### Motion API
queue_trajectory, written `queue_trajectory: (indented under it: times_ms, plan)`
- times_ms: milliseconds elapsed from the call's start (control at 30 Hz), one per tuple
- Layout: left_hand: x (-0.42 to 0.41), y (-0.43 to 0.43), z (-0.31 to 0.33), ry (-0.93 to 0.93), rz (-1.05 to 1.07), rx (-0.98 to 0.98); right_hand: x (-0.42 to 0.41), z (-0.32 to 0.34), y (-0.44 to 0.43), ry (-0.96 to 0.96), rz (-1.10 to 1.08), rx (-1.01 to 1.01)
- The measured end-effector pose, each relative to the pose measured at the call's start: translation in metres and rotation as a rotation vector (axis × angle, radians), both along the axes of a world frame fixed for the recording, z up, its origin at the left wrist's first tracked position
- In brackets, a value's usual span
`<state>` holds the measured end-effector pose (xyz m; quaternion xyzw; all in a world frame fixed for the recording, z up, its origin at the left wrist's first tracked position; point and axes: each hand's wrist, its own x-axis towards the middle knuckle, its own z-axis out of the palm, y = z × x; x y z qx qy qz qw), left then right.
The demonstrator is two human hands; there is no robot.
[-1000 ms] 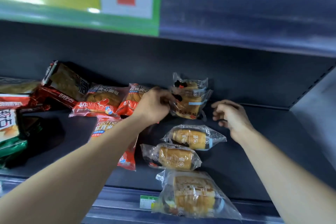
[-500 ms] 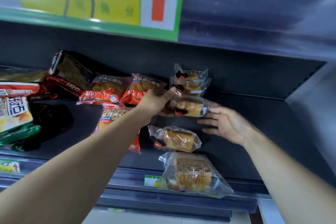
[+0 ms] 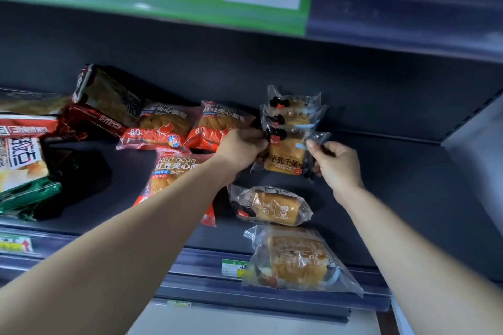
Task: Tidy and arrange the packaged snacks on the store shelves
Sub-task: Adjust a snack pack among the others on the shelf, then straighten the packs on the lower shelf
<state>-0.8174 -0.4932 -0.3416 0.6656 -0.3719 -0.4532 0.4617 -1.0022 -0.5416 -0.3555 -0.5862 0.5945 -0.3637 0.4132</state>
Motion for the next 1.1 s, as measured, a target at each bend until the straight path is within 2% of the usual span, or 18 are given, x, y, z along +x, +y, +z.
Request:
queue_trajectory:
  times_ms: [167,333,400,533,600,700,800,900,967,1033,1100]
  plan:
    - [0.0,0.007,0.009,-0.161,-0.09,0.043,-0.002,0.0,0.004,0.046,-0.019,-0.025]
    - [0.003,0.031,0.032,-0.461,-0.216,0.143,-0.009,0.01,0.02,0.019,-0.091,-0.021]
    - [0.007,0.043,0.041,-0.414,-0.276,0.192,-0.013,0.018,0.029,-0.058,0.024,0.04]
    - [0.014,0.069,0.063,-0.361,-0.711,0.341,-0.025,0.032,0.042,-0.129,0.166,0.078]
    - [0.015,0.075,0.063,-0.37,-0.794,0.382,-0.032,0.038,0.045,-0.128,0.28,0.152]
    - [0.009,0.072,0.049,-0.37,-0.645,0.303,-0.039,0.04,0.052,-0.118,0.48,0.308]
    - [0.001,0.064,0.032,-0.354,-0.394,0.172,-0.044,0.038,0.058,-0.167,0.51,0.344]
    - [-0.01,0.055,0.025,-0.393,-0.179,0.06,-0.043,0.033,0.058,-0.081,0.375,0.235]
    - [-0.018,0.051,0.023,-0.313,-0.064,0.001,-0.04,0.029,0.056,-0.039,0.225,0.136]
    - [-0.023,0.047,0.019,-0.241,0.022,-0.037,-0.036,0.025,0.054,-0.037,0.12,0.054]
    - [-0.024,0.047,0.014,-0.259,0.044,-0.037,-0.032,0.02,0.052,-0.03,0.086,0.028]
